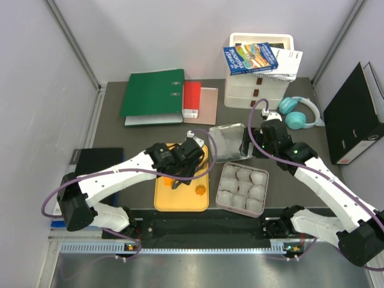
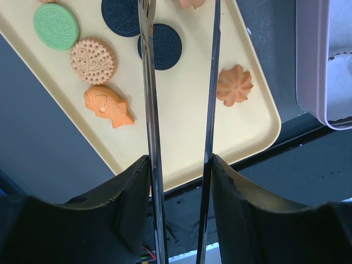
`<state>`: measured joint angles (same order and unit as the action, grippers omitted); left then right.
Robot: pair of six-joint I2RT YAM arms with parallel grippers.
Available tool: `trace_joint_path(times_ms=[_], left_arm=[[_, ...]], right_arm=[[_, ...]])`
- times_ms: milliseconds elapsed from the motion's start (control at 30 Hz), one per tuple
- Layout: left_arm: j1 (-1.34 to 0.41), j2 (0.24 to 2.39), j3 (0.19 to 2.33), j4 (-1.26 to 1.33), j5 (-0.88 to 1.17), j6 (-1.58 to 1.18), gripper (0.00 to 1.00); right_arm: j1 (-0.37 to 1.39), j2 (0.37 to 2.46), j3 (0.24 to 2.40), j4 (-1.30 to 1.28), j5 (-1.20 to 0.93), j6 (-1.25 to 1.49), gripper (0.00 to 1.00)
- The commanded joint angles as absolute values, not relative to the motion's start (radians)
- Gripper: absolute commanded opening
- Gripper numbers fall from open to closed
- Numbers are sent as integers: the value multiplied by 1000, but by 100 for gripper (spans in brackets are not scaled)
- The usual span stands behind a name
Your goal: Pack the cookies
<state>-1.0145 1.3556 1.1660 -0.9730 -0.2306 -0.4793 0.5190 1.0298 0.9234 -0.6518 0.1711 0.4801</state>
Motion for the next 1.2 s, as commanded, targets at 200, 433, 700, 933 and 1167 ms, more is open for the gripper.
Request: trace_joint_path(times_ms=[200,433,700,933,1167], left_arm=[[-1020,1356,1163,-971,-209,-486,52],[-1022,1365,1129,-948,-196,-499,47],[-1023,1362,1155,-982,-219,-485,35],[-1023,1348,1360,-1089,-348,-457,34],[-1028,1367,1515,-1109,-351,-425,32]], right_arm=[[528,1037,934,-627,173,472,99],[528,1031,923,-626,175,482,99],[528,1022,922,-627,178,486,99],[528,1026,943,-626,179,480,99],[526,1028,963,-637,187,469,99]])
